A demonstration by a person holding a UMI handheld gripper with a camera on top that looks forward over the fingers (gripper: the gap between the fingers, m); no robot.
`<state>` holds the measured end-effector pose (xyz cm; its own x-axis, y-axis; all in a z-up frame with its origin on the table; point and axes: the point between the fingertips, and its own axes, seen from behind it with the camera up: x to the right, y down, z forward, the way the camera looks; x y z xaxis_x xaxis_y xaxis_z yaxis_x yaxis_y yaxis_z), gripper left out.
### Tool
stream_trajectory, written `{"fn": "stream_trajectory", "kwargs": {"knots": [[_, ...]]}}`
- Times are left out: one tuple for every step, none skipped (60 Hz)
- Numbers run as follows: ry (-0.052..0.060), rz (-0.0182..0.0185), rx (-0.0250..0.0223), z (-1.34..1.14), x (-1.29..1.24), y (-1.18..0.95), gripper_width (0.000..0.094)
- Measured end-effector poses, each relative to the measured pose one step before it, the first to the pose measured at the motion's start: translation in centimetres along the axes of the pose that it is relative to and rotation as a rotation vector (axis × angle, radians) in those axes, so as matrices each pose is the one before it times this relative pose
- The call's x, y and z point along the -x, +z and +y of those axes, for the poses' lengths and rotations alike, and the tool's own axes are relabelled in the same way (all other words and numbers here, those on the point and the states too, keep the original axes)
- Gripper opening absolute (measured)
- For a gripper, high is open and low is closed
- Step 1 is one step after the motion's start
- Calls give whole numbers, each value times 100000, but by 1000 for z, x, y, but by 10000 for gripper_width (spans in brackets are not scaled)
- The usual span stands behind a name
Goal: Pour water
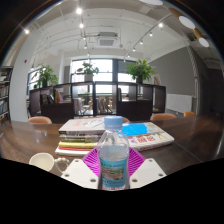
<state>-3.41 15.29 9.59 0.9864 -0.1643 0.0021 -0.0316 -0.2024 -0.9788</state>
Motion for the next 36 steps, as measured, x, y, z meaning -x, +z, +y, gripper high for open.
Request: {"fn": "stream_trajectory", "kwargs": {"knots": [[-397,-166,523,349,-72,48,306],[-356,-129,672,378,-12,82,306],[-323,-220,843,445,-19,85,323],[40,-130,-1967,-383,-117,-347,316],[901,-62,-2071,-175,-8,16,314],[883,-409,-51,215,51,42,318],[831,-472,318,190,31,-100,315],[247,-23,-956,-152,-99,-63,314],[-639,291,154,-37,206,503,317],[-128,-348,-163,72,136,-204,316],[-211,-227,-266,3,-1,-111,314],[-160,1,-235,3,-26,-65,316],[111,-43,-190,-5,16,-68,319],[157,29,-219,2,1,-18,327],[83,63,-313,0,-15,-25,342],[127,-109,-11,-103,-111,36,351],[252,122,-210,27,17,3,361],[153,120,-84,37,-4,7,385],[-13,91,42,25,3,11,402],[-136,32,183,44,47,-23,418],[-157,-184,294,29,57,16,434],[-16,-144,439,34,33,-22,449],[132,-117,544,56,6,-28,466],[109,-142,818,133,37,-54,491],[-20,2,885,180,-17,-68,530],[-192,88,926,165,-272,-279,582],[-261,131,1139,285,-31,-175,641],[-451,41,1082,305,-18,-193,690],[-617,95,937,280,-38,-191,730],[-705,119,828,274,-19,-279,766],[-533,220,906,317,-39,-286,786],[-419,151,1017,382,5,-312,800],[-309,-36,923,389,44,-333,810],[-260,-194,728,344,103,-354,812],[-28,-234,735,325,294,-246,807],[287,-465,689,255,-35,-139,815]]}}
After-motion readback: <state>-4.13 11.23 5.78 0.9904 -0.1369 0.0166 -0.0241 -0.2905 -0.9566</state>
